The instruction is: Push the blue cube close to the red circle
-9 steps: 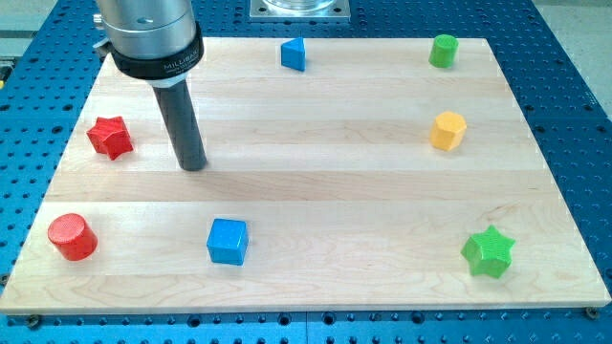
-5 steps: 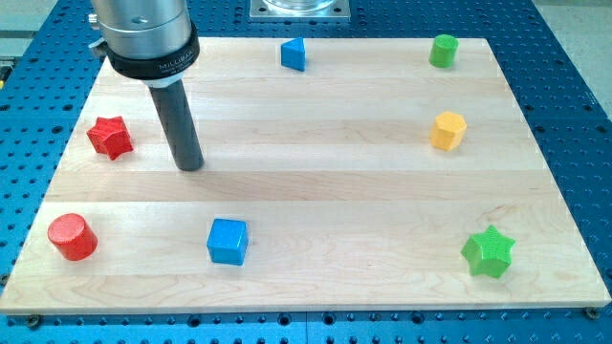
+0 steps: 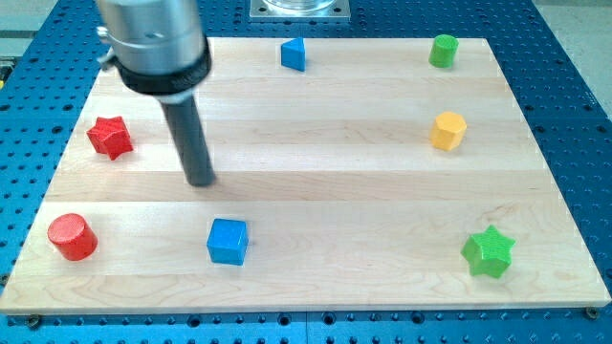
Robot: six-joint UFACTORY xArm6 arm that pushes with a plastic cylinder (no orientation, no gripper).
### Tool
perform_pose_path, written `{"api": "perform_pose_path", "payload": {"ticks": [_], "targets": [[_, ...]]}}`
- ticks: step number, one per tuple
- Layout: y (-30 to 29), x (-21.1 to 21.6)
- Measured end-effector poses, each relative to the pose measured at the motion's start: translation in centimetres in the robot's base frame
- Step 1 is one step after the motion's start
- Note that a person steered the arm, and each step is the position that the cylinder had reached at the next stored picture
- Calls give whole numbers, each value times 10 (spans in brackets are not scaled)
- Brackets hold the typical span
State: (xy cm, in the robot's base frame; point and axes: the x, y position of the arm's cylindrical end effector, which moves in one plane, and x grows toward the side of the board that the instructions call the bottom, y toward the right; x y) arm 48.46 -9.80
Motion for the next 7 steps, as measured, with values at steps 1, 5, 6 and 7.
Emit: {"api": "perform_pose_path", "payload": {"ticks": [1,5,6,7], "targets": [[99,44],[-10,53],[5,-54],[-51,-133]]}}
